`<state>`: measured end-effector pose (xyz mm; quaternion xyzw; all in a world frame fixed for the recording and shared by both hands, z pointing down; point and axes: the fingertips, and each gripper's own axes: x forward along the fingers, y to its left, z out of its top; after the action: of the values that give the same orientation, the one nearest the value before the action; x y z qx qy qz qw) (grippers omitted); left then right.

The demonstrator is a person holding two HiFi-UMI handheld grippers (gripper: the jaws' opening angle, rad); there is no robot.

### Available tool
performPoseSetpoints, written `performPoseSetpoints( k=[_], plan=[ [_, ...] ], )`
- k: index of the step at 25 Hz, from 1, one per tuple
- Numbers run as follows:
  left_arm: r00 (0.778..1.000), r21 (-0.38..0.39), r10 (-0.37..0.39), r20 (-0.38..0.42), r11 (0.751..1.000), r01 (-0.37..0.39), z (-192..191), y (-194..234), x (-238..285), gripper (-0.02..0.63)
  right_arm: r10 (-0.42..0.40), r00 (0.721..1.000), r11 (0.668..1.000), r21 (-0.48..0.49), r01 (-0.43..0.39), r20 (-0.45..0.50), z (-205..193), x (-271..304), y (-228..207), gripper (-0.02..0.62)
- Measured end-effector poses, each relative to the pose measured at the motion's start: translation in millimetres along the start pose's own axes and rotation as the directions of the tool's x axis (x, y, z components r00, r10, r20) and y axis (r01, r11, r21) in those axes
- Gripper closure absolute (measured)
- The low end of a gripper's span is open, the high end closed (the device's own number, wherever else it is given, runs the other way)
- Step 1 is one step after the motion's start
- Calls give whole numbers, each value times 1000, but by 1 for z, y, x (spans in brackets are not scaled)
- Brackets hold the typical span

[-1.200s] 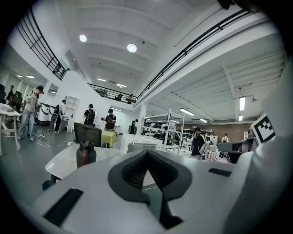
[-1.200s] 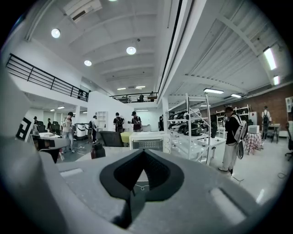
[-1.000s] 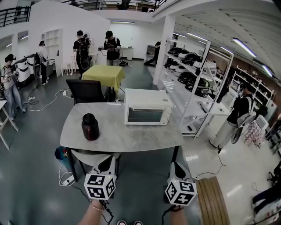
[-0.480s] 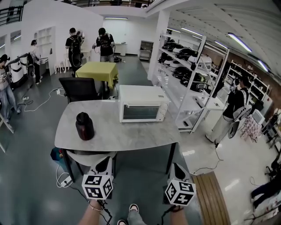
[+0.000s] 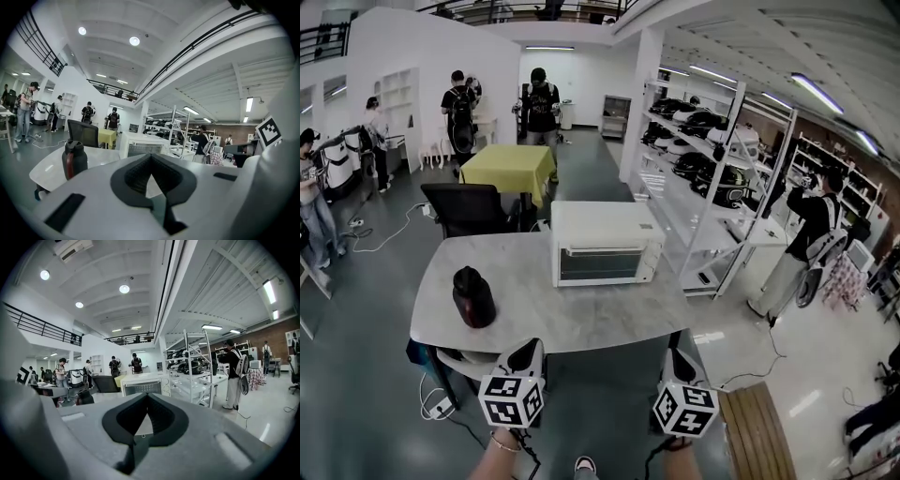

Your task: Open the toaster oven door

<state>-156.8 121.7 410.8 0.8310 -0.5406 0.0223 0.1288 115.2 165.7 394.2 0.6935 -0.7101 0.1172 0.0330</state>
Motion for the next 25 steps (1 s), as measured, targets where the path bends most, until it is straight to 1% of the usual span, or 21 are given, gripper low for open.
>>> performPoseSetpoints(
  k=[6, 13, 18, 25],
  plan=[
    [1000, 3, 21, -6, 1000, -21, 14, 6, 57, 601, 20, 1000, 1000, 6, -20, 0, 19, 59, -22, 591],
    [999, 24, 42, -11, 999, -41, 28, 5, 114, 601, 47, 999, 999, 23, -47, -14, 30, 119, -46, 591],
    [998, 28, 56, -19, 998, -56, 30, 8, 147, 601, 62, 997, 998, 23, -61, -49, 23, 153, -57, 591],
    [996, 30, 72, -47, 997, -71, 33, 20, 178, 601, 75, 993, 997, 42, -71, -87, 20, 191, -60, 591]
  ],
)
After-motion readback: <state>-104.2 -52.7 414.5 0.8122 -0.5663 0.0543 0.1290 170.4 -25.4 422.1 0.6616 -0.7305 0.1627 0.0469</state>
